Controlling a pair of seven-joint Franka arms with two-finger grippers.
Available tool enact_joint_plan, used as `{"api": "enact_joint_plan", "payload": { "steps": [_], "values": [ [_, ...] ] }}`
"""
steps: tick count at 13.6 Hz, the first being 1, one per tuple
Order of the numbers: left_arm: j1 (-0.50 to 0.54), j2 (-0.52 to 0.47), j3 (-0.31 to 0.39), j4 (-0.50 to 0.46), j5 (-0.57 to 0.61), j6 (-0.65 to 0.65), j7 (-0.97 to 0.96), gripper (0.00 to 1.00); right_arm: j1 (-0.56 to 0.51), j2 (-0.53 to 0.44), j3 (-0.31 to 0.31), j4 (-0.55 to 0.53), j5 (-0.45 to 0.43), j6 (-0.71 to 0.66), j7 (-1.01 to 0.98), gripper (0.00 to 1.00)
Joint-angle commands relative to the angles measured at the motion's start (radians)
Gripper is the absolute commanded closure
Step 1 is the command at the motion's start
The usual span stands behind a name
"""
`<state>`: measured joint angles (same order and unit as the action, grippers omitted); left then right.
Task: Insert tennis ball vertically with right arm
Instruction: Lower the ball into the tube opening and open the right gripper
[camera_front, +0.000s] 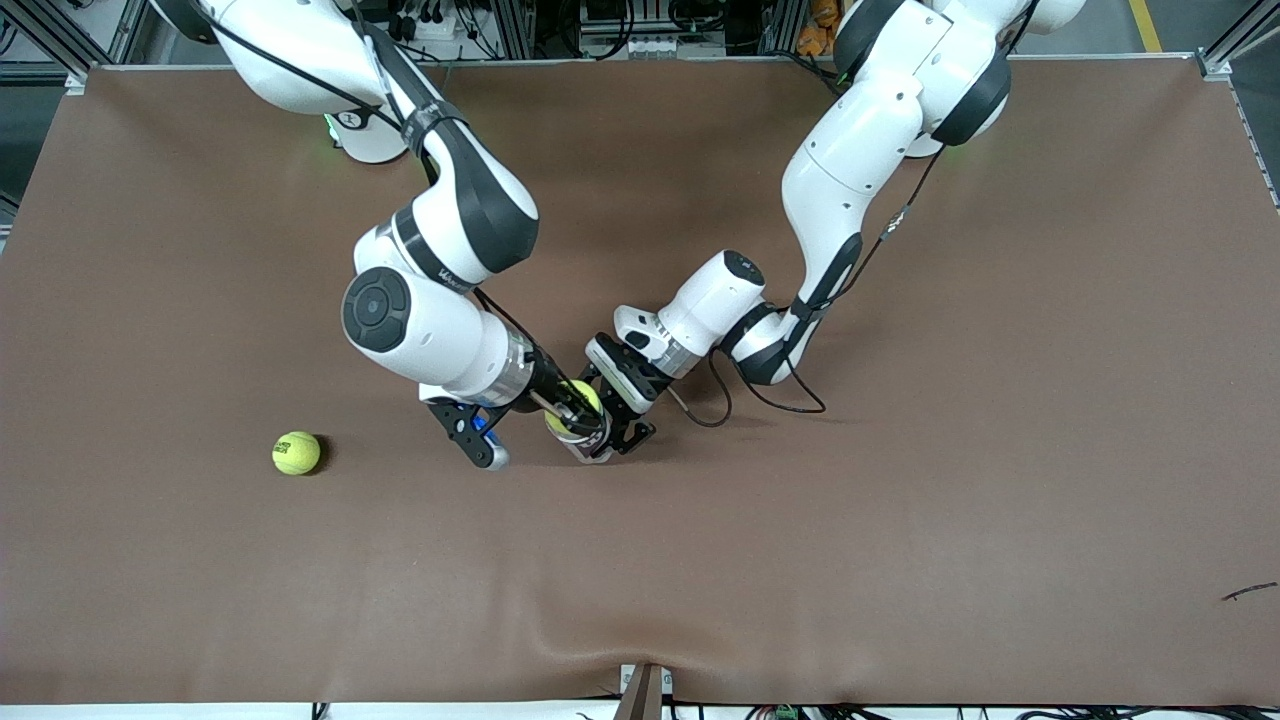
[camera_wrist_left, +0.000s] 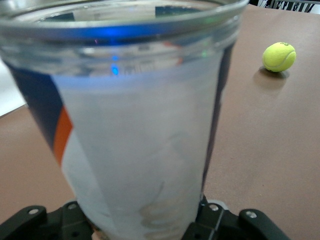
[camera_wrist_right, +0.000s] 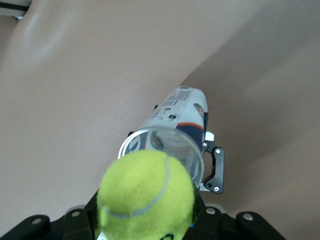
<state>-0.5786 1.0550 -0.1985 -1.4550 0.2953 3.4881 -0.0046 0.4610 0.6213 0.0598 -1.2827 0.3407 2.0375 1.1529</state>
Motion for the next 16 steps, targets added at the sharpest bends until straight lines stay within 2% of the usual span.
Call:
{"api": "enact_joint_plan", "payload": {
  "steps": [1,4,5,6,7,12,16],
  "values": [
    [-0.012,0.008,0.011,0.010,-0.010,0.022,0.005,0.31,-0.009,0.008,0.002,0.025,-0.006,-0.042,0.010,0.86],
    [-0.013,0.010,0.011,0.013,-0.010,0.020,0.005,0.31,0.002,0.014,0.002,0.025,-0.005,-0.036,0.014,0.76],
    [-0.013,0.010,0.011,0.013,-0.010,0.020,0.005,0.31,0.001,0.018,0.002,0.025,-0.005,-0.036,0.014,0.50],
    [-0.013,0.010,0.011,0.013,-0.010,0.020,0.005,0.31,0.001,0.021,0.002,0.025,-0.006,-0.036,0.013,0.07],
    [-0.013,0.010,0.011,0.013,-0.010,0.020,0.005,0.31,0.001,0.021,0.002,0.025,-0.006,-0.036,0.014,0.00],
    [-0.013,0.010,0.011,0.015,-0.012,0.020,0.005,0.31,-0.013,0.014,0.002,0.028,-0.005,-0.039,0.013,0.00],
    [-0.012,0.016,0.011,0.013,-0.012,0.020,0.005,0.31,-0.070,-0.006,0.000,0.031,-0.008,-0.045,-0.004,0.00]
  ]
}}
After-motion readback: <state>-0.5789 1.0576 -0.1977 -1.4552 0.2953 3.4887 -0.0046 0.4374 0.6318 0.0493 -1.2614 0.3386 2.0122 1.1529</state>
